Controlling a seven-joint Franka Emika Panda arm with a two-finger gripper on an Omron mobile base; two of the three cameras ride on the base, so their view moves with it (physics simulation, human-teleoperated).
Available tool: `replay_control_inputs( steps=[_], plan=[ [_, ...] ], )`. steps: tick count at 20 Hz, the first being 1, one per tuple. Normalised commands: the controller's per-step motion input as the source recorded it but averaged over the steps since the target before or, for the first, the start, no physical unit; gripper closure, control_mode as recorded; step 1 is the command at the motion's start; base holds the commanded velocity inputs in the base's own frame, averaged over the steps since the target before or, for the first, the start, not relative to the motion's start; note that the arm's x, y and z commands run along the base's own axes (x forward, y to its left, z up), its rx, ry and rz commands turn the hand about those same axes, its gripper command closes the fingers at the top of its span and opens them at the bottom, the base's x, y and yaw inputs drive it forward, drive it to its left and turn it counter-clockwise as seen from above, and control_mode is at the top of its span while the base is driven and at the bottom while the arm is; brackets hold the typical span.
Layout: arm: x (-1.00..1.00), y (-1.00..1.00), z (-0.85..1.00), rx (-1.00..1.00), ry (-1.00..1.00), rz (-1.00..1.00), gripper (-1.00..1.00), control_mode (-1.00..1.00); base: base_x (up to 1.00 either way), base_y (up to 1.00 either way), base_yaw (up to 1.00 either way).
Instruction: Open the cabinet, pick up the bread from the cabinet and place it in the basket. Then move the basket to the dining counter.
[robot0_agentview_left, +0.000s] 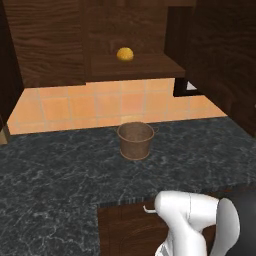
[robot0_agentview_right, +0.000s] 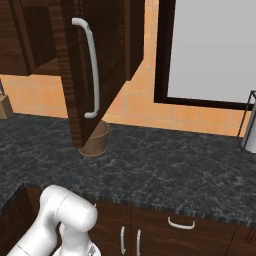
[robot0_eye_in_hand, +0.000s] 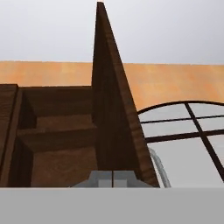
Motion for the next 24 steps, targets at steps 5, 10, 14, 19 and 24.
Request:
replay_control_inputs(
  steps=[5,10,14,19,24],
  plan=[
    [0.95,1.00,-0.09,-0.14,0.09,-0.28,1.00,-1.00,0.00,0.00,0.00],
    [0.99,0.72,-0.29,-0.08,0.25,-0.09,1.00,-1.00,0.00,0.00,0.00],
    [0.84,0.22,-0.19,0.00,0.18,0.06,1.00,-1.00,0.00,0.00,0.00],
    [0.72,0.37,0.17,0.00,0.20,0.03,-1.00,-1.00,0.00,0.00,0.00],
    [0.67,-0.02,0.00,0.09,0.30,0.02,-1.00,-1.00,0.00,0.00,0.00]
  ],
)
